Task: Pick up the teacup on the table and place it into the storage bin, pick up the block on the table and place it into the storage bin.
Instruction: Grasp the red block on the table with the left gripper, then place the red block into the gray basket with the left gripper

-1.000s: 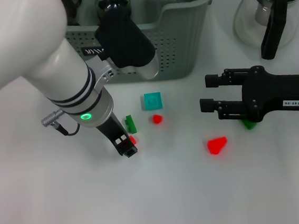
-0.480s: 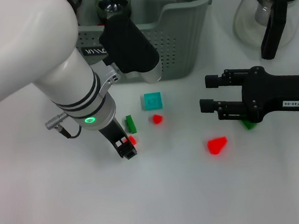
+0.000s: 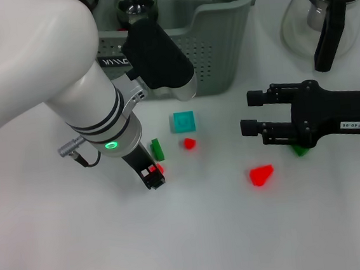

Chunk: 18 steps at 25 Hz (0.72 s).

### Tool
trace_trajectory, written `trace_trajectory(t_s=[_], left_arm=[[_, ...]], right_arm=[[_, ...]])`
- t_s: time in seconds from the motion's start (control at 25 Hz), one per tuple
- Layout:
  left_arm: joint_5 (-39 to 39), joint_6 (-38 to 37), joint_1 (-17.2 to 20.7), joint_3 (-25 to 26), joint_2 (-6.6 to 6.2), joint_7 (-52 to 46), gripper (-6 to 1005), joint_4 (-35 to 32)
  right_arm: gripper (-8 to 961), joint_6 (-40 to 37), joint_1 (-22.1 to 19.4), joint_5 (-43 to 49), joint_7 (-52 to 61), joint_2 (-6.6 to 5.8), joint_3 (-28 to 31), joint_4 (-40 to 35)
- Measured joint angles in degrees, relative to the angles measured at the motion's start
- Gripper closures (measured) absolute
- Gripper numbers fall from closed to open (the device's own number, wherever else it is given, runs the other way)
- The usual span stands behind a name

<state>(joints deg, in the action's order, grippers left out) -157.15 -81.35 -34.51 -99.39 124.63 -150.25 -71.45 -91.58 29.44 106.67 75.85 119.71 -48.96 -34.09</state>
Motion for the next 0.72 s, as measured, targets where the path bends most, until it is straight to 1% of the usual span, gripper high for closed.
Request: trace_trajectory(t_s=[0.2, 0.44, 0.72], left_arm=[[0.00, 0.15, -0.10, -0.02, 0.00, -0.25, 708, 0.17], [0.00, 0.14, -0.55, -0.01, 0.00, -0.75, 732, 0.59], [0.00, -0.66, -1.03, 0.41, -0.18, -1.69, 808, 0.53]], right_arm=[[278, 0.00, 0.00, 0.03, 0.00, 0.00, 0.00, 0.00], [278, 0.00, -0.01, 0.00, 0.00, 0.00, 0.00, 0.00], [278, -0.02, -0.09, -0.06, 0.00, 0.00, 0.00, 0.00]])
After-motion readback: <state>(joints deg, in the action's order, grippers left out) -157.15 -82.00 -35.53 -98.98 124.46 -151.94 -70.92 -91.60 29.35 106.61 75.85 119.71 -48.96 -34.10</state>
